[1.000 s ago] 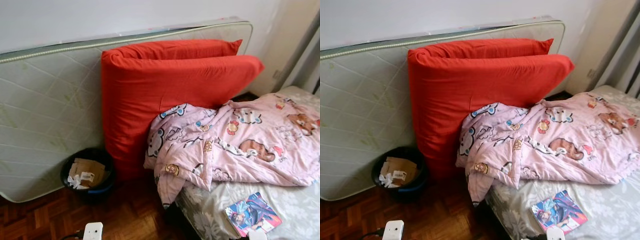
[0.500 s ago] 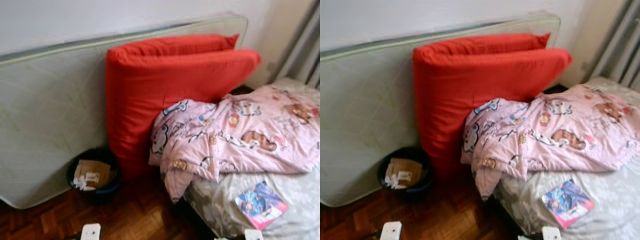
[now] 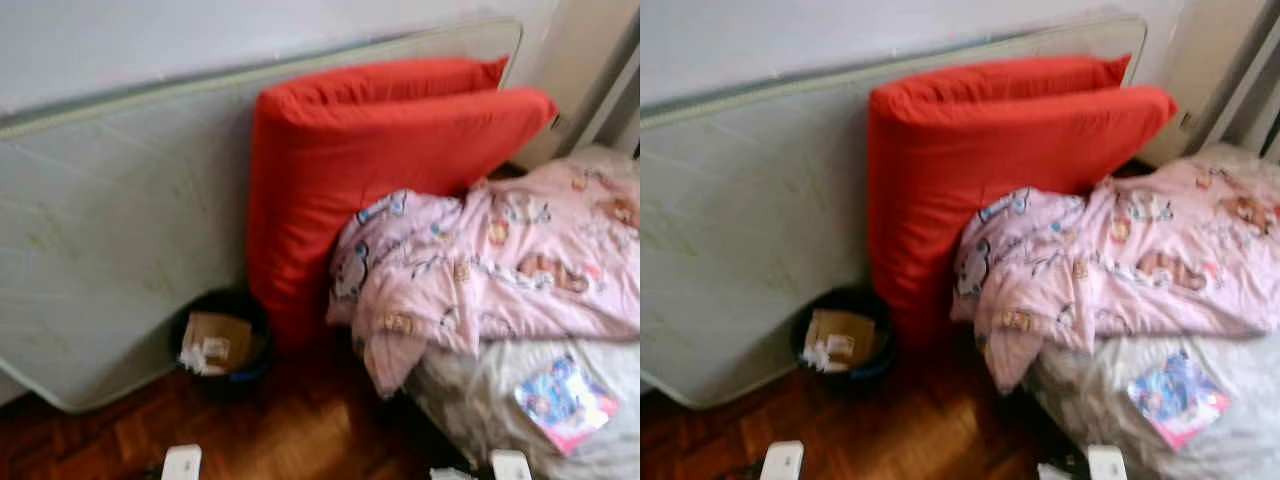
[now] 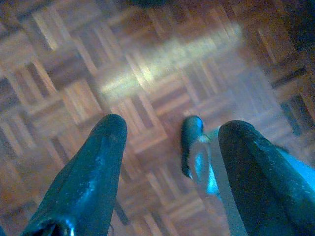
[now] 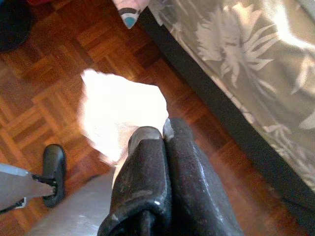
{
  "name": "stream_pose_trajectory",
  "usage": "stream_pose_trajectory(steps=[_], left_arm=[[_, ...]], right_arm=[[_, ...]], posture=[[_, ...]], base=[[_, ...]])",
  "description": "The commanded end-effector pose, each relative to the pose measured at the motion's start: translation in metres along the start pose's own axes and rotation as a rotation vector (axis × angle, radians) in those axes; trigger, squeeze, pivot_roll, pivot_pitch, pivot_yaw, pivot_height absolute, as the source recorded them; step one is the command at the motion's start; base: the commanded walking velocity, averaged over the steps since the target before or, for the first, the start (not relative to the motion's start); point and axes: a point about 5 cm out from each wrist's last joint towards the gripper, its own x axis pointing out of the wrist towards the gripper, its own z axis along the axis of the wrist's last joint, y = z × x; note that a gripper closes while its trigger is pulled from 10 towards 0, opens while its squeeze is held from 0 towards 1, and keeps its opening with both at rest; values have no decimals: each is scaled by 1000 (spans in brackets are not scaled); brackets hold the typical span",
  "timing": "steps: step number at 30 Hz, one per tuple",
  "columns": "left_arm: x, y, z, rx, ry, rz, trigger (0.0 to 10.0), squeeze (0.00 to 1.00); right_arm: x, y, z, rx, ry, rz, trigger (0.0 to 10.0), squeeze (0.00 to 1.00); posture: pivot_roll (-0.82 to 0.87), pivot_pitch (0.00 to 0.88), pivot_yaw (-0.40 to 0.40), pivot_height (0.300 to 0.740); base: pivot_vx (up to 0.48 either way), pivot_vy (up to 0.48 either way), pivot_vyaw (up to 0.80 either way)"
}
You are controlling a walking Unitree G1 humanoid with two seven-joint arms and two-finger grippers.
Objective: Clean up the room
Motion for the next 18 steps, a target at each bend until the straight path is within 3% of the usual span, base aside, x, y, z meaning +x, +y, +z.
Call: stream_pose_trajectory(steps=[1, 18], left_arm=[[0, -6, -4, 5, 15, -17, 10000, 0], [0, -7, -3, 0, 13, -17, 10000, 0]], right_arm=[[-4, -6, -8, 10, 28, -16, 10000, 0], [-4, -6, -8, 7, 28, -15, 10000, 0]], posture=[[31, 0, -17, 740], [31, 0, -17, 740]], base=[[0, 326, 0], [0, 326, 0]])
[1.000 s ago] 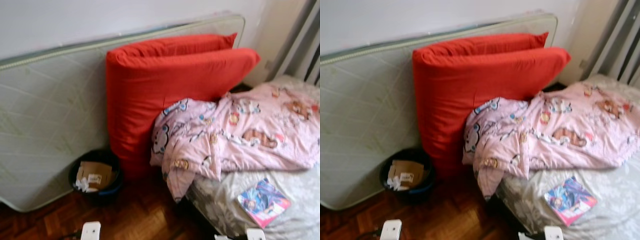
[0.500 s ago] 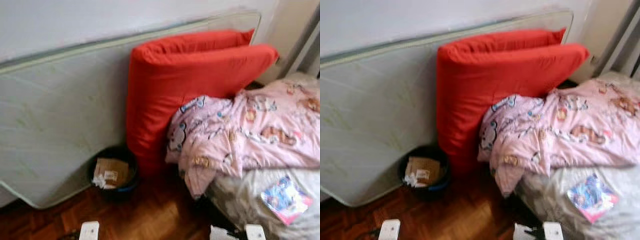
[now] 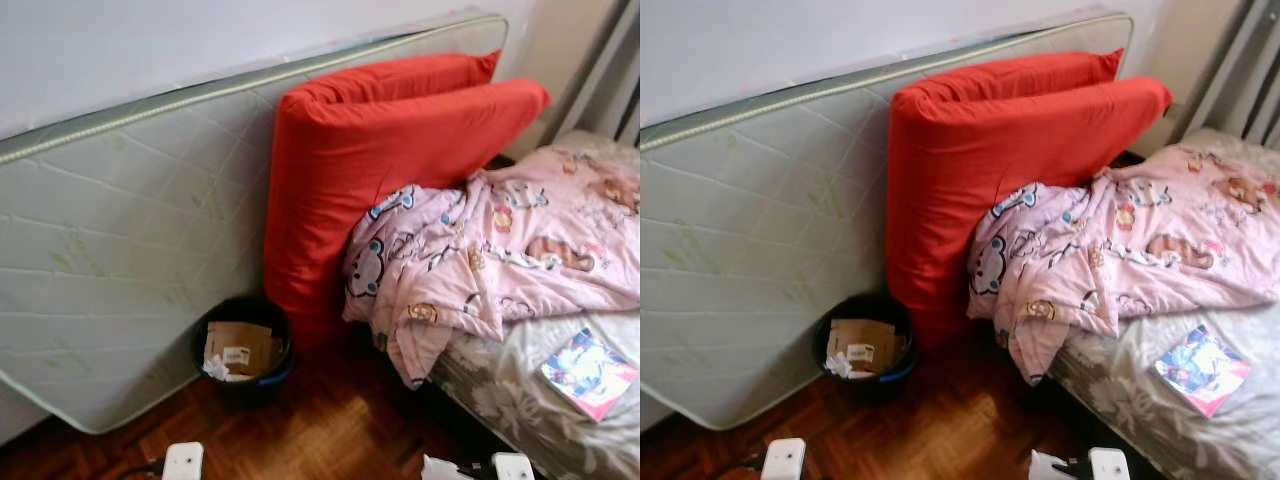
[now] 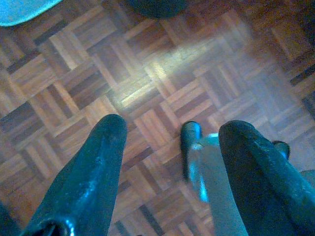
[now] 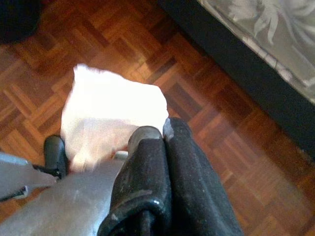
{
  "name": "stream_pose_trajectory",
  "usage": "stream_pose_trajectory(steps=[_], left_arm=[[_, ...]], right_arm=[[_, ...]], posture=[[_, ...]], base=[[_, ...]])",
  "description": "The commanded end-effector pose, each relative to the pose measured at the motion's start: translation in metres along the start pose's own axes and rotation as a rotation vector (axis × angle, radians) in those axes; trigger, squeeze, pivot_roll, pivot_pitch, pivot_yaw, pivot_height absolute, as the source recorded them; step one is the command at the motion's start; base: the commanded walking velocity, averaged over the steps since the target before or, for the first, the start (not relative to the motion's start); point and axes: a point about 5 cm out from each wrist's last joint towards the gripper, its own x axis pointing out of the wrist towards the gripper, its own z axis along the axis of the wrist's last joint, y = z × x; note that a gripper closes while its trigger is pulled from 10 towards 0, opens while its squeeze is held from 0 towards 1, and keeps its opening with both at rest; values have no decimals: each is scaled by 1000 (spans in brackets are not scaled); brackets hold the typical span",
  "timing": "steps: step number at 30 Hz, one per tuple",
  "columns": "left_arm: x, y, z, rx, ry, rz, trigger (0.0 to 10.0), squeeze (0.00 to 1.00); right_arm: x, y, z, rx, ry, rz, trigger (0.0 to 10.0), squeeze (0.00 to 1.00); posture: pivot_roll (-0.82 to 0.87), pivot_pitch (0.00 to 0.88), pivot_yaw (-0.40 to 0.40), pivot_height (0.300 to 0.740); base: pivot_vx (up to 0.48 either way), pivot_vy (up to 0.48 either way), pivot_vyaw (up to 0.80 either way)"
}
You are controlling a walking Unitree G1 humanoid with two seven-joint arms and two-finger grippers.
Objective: Clean up the room
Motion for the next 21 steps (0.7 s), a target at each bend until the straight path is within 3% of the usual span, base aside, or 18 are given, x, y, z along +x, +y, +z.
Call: stream_pose_trajectory(steps=[1, 21], left_arm=[[-1, 7, -2, 13, 12, 16, 10000, 0], [-1, 7, -1, 12, 10, 17, 10000, 0]], right_arm=[[2, 3, 6, 0, -17, 9, 10000, 0], [3, 4, 7, -1, -20, 9, 10000, 0]], posture=[[31, 0, -17, 740], [35, 0, -17, 740]], base=[[0, 322, 0], [0, 326, 0]])
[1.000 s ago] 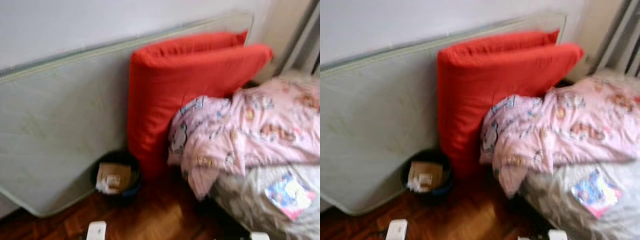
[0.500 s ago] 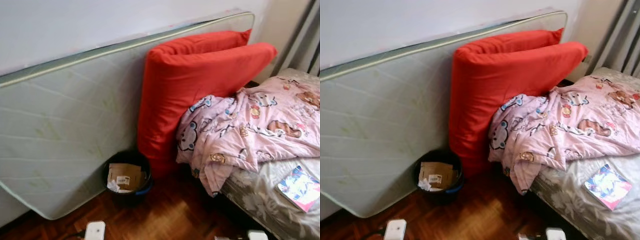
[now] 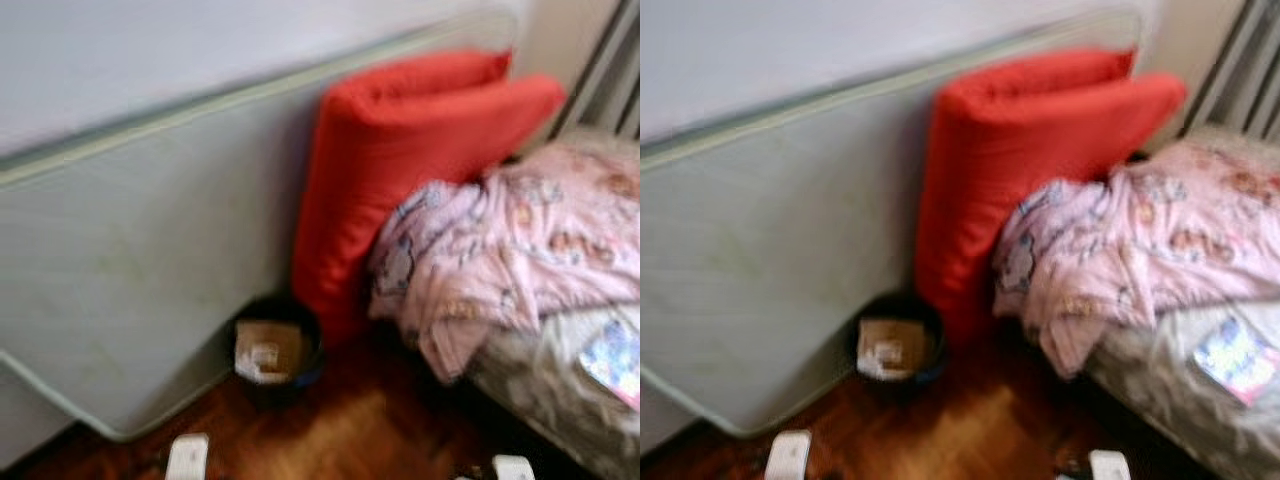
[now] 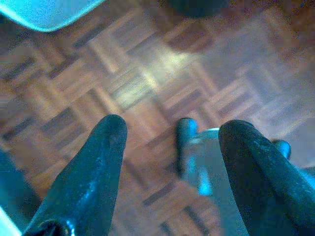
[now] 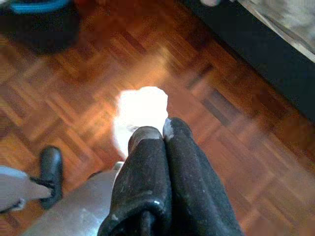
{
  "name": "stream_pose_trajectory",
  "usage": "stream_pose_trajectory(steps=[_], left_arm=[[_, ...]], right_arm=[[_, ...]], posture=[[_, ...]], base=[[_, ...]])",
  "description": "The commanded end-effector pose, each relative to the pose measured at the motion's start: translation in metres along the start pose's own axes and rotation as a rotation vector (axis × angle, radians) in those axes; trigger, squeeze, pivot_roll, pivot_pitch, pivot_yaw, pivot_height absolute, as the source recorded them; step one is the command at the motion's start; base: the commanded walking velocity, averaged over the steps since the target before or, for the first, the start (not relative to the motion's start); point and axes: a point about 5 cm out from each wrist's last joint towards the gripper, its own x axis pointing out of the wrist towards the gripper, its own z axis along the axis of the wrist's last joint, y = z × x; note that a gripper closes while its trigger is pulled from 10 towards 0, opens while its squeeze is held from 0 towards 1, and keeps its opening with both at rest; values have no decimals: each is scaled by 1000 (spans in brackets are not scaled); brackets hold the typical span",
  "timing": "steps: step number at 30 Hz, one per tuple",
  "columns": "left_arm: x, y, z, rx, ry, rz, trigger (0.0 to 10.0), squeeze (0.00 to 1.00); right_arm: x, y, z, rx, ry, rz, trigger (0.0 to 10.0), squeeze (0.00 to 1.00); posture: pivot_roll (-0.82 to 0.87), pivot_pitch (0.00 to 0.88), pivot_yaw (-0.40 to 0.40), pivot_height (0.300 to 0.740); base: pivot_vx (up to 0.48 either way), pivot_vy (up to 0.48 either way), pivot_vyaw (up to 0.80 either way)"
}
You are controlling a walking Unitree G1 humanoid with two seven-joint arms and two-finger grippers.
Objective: Clean up the room
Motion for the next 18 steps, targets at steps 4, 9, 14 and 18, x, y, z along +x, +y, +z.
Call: stream_pose_trajectory(steps=[4, 9, 14, 18], left_arm=[[1, -8, -2, 3, 10, -21, 10000, 0], [1, -8, -2, 3, 9, -21, 10000, 0], [1, -8, -1, 5, 8, -20, 10000, 0], [1, -8, 0, 10, 1, -18, 10000, 0]], right_arm=[[-4, -8, -7, 1, 23, -19, 10000, 0], [-4, -8, -7, 1, 23, -18, 10000, 0], [-4, -7, -6, 1, 23, -17, 10000, 0], [-4, -7, -6, -1, 23, -16, 10000, 0]], posture=[[35, 0, -17, 740], [36, 0, -16, 740], [36, 0, -16, 740], [36, 0, -16, 740]], base=[[0, 327, 0], [0, 327, 0], [0, 328, 0], [0, 81, 0]])
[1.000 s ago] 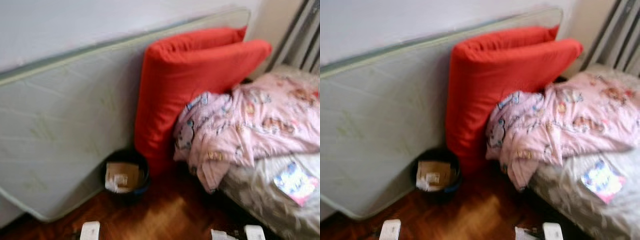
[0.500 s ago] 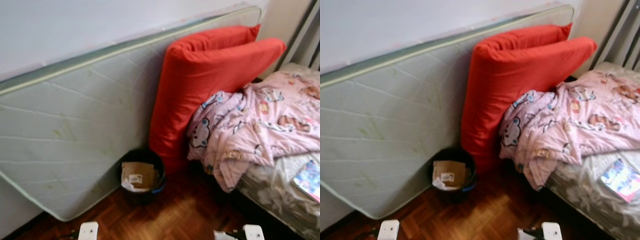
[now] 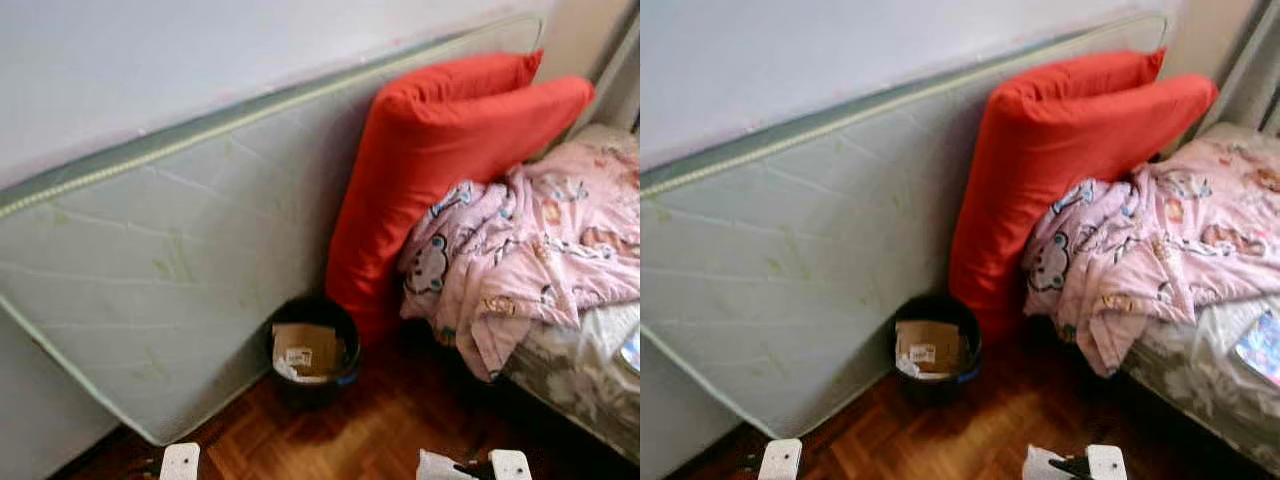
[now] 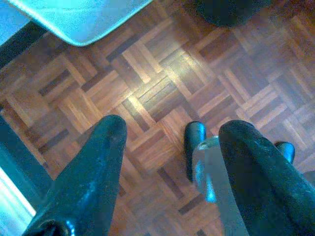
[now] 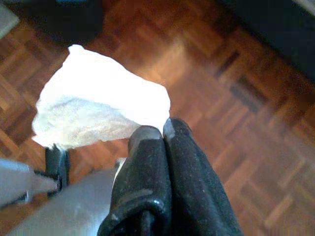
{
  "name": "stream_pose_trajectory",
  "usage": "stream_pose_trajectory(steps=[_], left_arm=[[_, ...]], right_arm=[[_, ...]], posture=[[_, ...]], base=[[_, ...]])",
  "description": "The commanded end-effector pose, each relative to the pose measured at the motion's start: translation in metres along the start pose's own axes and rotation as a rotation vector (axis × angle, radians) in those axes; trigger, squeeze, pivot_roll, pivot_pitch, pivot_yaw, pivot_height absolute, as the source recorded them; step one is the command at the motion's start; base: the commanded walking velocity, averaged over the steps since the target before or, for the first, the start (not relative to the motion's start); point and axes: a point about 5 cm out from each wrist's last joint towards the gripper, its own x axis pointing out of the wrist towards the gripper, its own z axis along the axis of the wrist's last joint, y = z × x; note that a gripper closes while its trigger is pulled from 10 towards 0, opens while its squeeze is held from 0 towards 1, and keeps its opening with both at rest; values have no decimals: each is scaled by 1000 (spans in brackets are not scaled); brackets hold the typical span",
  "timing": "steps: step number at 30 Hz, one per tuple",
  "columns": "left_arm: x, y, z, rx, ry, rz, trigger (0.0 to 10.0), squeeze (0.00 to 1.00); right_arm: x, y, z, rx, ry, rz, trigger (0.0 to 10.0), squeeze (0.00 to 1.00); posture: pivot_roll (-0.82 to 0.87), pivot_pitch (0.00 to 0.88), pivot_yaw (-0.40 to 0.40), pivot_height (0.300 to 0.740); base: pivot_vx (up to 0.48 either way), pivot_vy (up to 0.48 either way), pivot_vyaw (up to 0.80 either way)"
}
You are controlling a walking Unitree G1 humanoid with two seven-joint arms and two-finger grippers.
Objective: Clean up the room
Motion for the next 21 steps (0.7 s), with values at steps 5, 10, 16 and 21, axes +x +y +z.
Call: stream_pose_trajectory(steps=[5, 10, 16, 21], left_arm=[[-1, 4, -4, 17, 13, 9, 10000, 0], [-1, 4, -3, 13, 7, 5, 10000, 0], [-1, 4, -4, 13, 19, 6, 10000, 0], [-1, 4, -4, 6, 15, 11, 10000, 0]], right_arm=[[1, 2, 3, -3, -7, 7, 10000, 0], [1, 2, 3, -5, -7, 8, 10000, 0], [2, 2, 4, -23, -6, 10, 10000, 0], [2, 4, 6, -48, -23, 35, 10000, 0]], posture=[[39, 0, -17, 740], [39, 0, -17, 740], [39, 0, -18, 740], [40, 0, -19, 740]], base=[[0, 0, 0], [0, 0, 0], [0, 0, 0], [0, 0, 296]])
